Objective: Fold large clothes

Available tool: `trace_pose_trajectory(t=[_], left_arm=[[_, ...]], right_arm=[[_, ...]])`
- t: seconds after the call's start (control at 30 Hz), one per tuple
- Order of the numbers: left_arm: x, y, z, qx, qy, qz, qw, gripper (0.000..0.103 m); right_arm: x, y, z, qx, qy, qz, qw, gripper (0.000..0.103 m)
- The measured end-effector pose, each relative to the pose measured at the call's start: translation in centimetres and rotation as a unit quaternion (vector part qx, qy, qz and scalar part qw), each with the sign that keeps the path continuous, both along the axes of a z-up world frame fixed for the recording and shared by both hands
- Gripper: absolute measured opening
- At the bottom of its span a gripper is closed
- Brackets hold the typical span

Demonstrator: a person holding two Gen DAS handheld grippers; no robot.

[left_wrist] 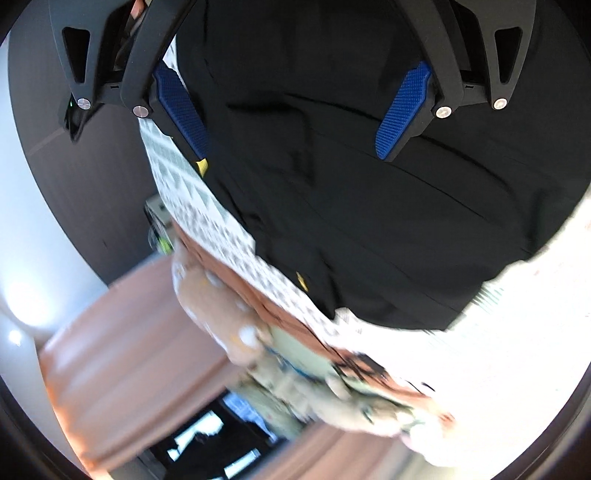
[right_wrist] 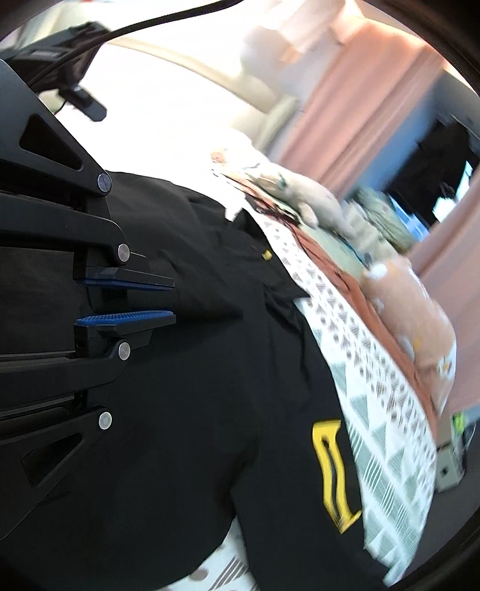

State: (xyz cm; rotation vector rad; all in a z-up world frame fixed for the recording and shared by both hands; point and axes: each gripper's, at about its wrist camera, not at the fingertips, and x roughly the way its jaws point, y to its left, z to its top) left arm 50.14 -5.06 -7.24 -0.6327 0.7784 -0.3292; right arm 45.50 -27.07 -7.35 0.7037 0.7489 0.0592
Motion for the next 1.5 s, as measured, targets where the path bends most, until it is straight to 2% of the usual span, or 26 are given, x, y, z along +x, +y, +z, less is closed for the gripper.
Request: trace_pose_trajectory(t=[0.03,0.1,0.13,0.17,0.2,0.33,0.53,0.7,0.77,0.8,0.83,0.93,1.1,1.2,1.37,1.5], left_arm=[[-0.2,1.2,0.1,-0.005,-0.004,0.015,0.9999,0.092],[-0.6,3.1,0.1,-0.006,-0.005,0.039,0.9992,0.092],[-0.8,4.0,0.2,0.000,-0.006,0.050,0.9987,0.092],[-1.1,4.9,0.3,0.010,-0.010,0.059,0.9982,0.092],[-1.4,5.5,0.4,0.019,-0.014,0.066,0.9975,0.092],[-2.3,8.0,0.5,0.057,-0.031,0.085,0.9942,0.092],[-2.3,9.7,-0.4,0.095,-0.025,0.078,0.9921,0.092],[-2.6,11.0,-0.8,0.099,-0.029,0.086,0.9910,0.092],[-2.7,11.3,-0.8,0.100,-0.035,0.086,0.9907,0.092],[-2.6,11.3,-0.8,0.102,-0.034,0.085,0.9906,0.092],[-2.5,11.2,-0.8,0.102,-0.033,0.083,0.9908,0.092],[-2.2,10.4,-1.1,0.109,-0.027,0.071,0.9911,0.092],[-1.8,8.0,-1.1,0.142,-0.028,0.040,0.9887,0.092],[-1.8,6.7,-0.8,0.177,-0.032,0.027,0.9833,0.092],[-2.1,6.1,-0.2,0.185,-0.044,0.013,0.9817,0.092],[-2.3,6.2,0.1,0.184,-0.047,0.010,0.9817,0.092]], right_arm=[[0.2,0.8,0.1,-0.008,-0.001,0.011,1.000,0.013],[0.6,2.7,0.1,-0.031,-0.001,0.034,0.999,0.031],[0.8,3.4,0.1,-0.041,-0.002,0.039,0.998,0.049],[0.9,4.3,0.1,-0.058,-0.004,0.045,0.997,0.061],[1.0,4.9,0.0,-0.068,-0.004,0.047,0.997,0.063],[2.4,7.3,-1.2,-0.098,0.021,0.066,0.993,0.063],[4.4,10.5,-3.3,-0.162,0.063,0.094,0.980,0.063],[5.8,11.7,-5.8,-0.209,0.118,0.090,0.966,0.063],[6.1,11.0,-6.3,-0.210,0.125,0.079,0.966,0.063],[6.0,10.8,-6.3,-0.212,0.124,0.076,0.966,0.059],[6.1,10.6,-6.3,-0.217,0.125,0.073,0.965,0.044],[5.6,9.0,-5.4,-0.192,0.118,0.075,0.971,0.033],[3.8,4.4,-2.2,-0.181,0.089,0.025,0.979,0.031],[2.4,0.6,-0.3,-0.195,0.077,-0.019,0.977,0.031],[-0.3,-5.4,1.2,-0.205,0.076,-0.062,0.974,0.031],[-1.7,-9.5,0.5,-0.182,0.089,-0.070,0.977,0.031]])
